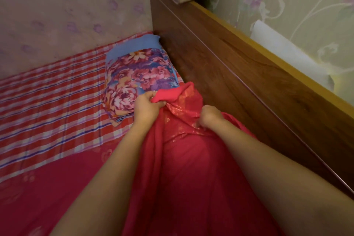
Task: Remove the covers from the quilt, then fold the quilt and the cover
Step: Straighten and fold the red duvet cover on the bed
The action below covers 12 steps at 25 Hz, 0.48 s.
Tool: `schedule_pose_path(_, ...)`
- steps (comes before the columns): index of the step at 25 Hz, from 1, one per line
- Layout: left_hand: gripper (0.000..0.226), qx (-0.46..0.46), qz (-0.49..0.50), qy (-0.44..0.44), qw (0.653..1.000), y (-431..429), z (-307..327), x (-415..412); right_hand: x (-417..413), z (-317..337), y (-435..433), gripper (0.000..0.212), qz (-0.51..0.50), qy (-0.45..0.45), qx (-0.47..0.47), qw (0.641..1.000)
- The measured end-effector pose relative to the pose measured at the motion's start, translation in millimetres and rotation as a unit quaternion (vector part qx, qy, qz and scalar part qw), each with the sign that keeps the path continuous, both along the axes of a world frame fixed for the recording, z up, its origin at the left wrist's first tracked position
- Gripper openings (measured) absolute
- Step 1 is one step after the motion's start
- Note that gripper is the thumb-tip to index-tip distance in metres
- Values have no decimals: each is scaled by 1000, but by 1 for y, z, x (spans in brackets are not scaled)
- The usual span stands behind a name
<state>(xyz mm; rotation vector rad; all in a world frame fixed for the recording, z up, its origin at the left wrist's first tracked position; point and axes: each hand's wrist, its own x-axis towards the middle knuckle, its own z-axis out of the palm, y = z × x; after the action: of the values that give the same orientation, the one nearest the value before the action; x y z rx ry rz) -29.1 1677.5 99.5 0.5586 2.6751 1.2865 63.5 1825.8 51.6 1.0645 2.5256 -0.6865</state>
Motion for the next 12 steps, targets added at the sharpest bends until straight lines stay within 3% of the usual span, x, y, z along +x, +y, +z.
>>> schedule_pose_path(2,20,-6,-16,-7,1000,-6,15,-9,-9,15,4,22,-7,14,-114,993)
schedule_pose_path(4,25,6,-52,-32,998,-11,32,-10,-17,42,4,32,-61,76,-337,937)
schedule_pose_path(5,29,20,-71,-50,996,-13,41,-7,-22,53,4,43,-63,102,-380,917)
schedule_pose_path(6,31,46,-86,-78,992,-14,50,-3,-26,62,0,46,-48,113,-374,919)
schedule_pose_path(9,20,147,-98,-213,961,-20,70,12,-39,65,-18,22,50,77,-276,957)
schedule_pose_path(11,11,217,-88,-352,906,-24,75,15,-43,55,-31,26,58,109,-244,962)
schedule_pose_path(12,17,238,-80,-403,880,-26,72,13,-44,51,-35,26,27,146,-247,958)
